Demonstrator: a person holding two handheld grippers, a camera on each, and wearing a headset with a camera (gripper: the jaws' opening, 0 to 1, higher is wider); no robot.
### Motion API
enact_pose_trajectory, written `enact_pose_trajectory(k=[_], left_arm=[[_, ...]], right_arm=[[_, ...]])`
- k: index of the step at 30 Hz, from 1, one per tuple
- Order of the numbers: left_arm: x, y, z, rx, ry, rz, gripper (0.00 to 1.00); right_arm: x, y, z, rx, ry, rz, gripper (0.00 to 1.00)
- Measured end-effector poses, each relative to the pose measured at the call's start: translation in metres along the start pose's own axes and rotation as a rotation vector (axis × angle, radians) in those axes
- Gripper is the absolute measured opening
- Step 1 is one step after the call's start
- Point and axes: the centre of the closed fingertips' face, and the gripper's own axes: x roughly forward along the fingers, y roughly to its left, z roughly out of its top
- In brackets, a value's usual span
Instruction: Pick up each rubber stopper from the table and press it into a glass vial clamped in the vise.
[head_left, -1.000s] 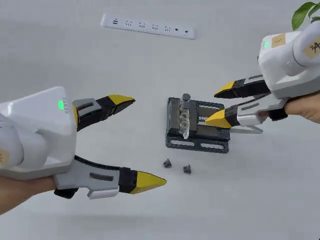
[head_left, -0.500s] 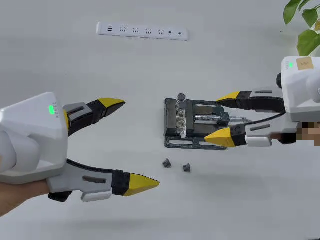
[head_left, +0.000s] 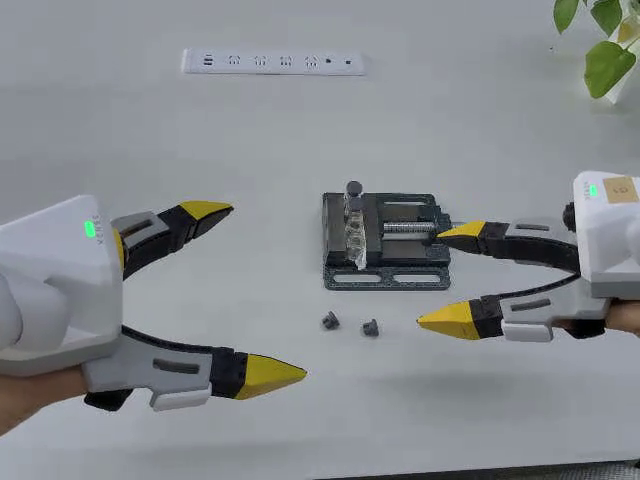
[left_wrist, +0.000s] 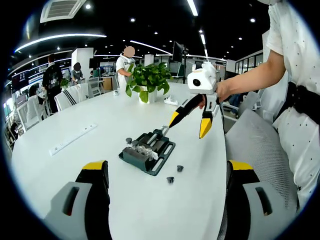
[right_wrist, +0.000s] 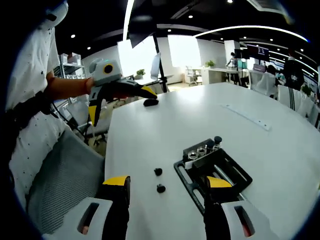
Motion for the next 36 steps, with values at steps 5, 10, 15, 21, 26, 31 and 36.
enact_pose_trajectory(k=[5,10,15,21,26,31,36], left_arm=[[-0.001,0.001,-0.004,-0.002,0.011,0.002,0.99],[-0.003,0.000,-0.008,-0.003,0.022,0.001,0.99],[-0.005,0.001,-0.009,-0.006,0.026,0.005,0.99],[-0.005,0.001,-0.011,-0.011,0.030,0.006,0.99],[-0.005,0.000,-0.013,-0.009,0.037,0.004,0.98],[-0.004,-0.001,-0.013,-0.013,0.038,0.004,0.98],[-0.004,0.000,-0.013,-0.018,0.040,0.007,0.98]], right_arm=[[0.006,0.002,-0.014,0.003,0.003,0.000,0.51],[0.015,0.009,-0.021,0.007,0.002,-0.003,0.44],[0.024,0.014,-0.028,0.015,0.011,0.007,0.40],[0.033,0.011,-0.037,0.019,0.017,0.013,0.34],[0.043,0.014,-0.038,0.013,0.018,0.022,0.30],[0.052,0.012,-0.041,0.004,0.020,0.036,0.26],[0.062,0.015,-0.042,-0.018,0.037,0.055,0.22]])
